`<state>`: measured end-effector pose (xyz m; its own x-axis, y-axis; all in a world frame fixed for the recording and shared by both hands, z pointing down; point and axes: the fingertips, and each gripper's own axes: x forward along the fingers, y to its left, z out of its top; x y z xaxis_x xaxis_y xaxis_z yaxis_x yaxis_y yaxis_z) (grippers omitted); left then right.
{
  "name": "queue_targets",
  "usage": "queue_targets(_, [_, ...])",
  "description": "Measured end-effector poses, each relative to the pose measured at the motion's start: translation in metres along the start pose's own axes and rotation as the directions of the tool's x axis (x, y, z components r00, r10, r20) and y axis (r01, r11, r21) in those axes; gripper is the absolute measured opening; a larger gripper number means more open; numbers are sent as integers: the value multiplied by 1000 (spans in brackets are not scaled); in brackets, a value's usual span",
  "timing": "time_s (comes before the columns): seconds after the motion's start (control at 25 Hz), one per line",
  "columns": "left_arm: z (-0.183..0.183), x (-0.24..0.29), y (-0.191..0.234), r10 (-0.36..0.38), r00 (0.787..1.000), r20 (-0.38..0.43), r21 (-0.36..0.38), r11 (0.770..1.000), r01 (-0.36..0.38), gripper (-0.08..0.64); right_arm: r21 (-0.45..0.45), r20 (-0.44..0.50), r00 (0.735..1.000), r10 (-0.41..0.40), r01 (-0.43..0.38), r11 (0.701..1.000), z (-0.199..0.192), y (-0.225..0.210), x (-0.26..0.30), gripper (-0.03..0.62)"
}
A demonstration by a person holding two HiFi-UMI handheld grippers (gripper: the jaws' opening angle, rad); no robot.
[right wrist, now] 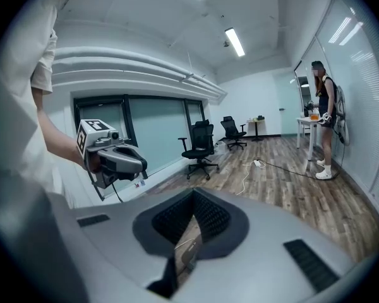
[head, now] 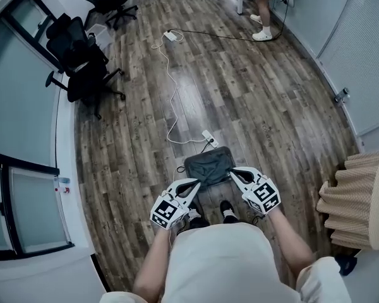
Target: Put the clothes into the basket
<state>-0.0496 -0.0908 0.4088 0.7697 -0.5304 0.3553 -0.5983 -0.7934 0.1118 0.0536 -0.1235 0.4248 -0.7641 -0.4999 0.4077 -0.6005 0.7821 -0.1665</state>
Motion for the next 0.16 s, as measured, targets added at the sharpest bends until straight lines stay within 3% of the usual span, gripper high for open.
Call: queue_targets(0.16, [-3, 0, 0, -5, 1000, -7, 4, 1000, 6, 12, 1, -1, 1000, -5, 5, 1000, -1, -1, 0, 19])
